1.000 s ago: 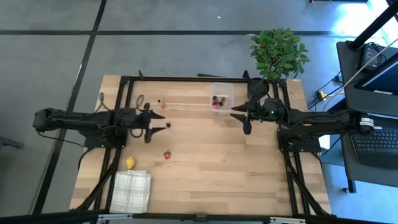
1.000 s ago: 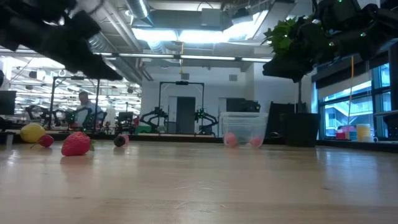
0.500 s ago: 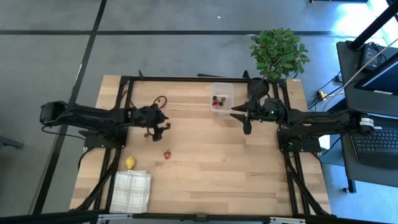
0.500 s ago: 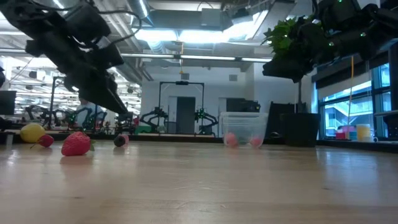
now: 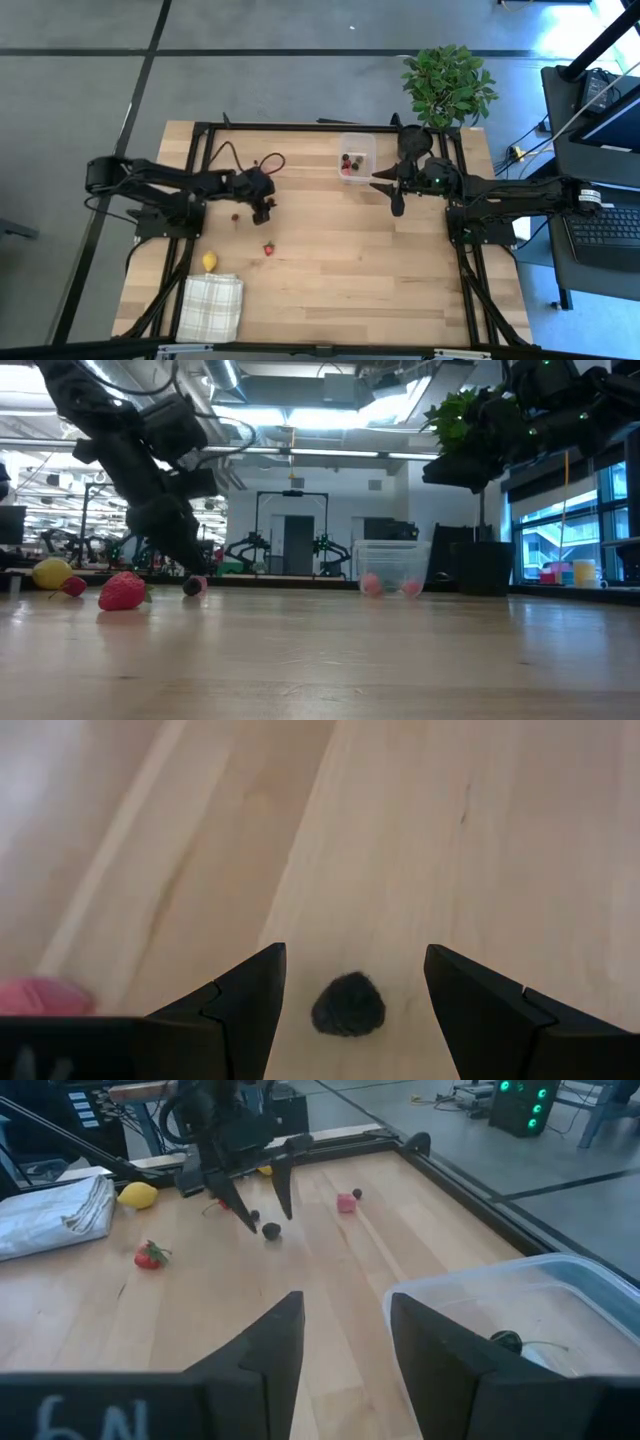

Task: Pick and placing Produce into tupperware
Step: Put the blackberry into the transparent bin

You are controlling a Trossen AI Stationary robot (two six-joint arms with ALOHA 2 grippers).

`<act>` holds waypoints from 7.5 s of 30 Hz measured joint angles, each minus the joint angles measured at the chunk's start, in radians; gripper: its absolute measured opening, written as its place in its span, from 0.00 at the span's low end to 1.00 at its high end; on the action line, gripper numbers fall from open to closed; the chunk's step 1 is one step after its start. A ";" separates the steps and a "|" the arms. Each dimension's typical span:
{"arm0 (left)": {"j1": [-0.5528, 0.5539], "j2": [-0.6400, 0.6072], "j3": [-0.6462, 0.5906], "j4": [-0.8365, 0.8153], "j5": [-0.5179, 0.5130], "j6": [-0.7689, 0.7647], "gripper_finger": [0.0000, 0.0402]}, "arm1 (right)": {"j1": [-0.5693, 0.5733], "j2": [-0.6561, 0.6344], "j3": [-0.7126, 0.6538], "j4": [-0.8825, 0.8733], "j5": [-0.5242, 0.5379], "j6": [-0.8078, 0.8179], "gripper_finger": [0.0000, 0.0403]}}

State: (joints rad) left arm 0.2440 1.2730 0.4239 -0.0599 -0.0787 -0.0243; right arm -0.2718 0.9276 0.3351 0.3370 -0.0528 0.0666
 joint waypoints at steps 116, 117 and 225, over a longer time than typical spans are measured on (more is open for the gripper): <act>-0.217 0.141 0.382 0.295 -0.174 0.611 0.27 | 0.143 0.573 0.460 0.142 -0.080 0.370 0.38; -0.222 0.141 0.382 0.294 -0.174 0.611 0.27 | 0.143 0.575 0.460 0.141 -0.079 0.370 0.38; -0.239 0.141 0.382 0.434 -0.173 0.688 0.27 | 0.139 0.575 0.460 0.199 -0.084 0.347 0.28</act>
State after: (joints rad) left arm 0.0048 1.4136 0.8055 0.3740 -0.2518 0.6640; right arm -0.1326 1.5024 0.7956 0.5358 -0.1368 0.4137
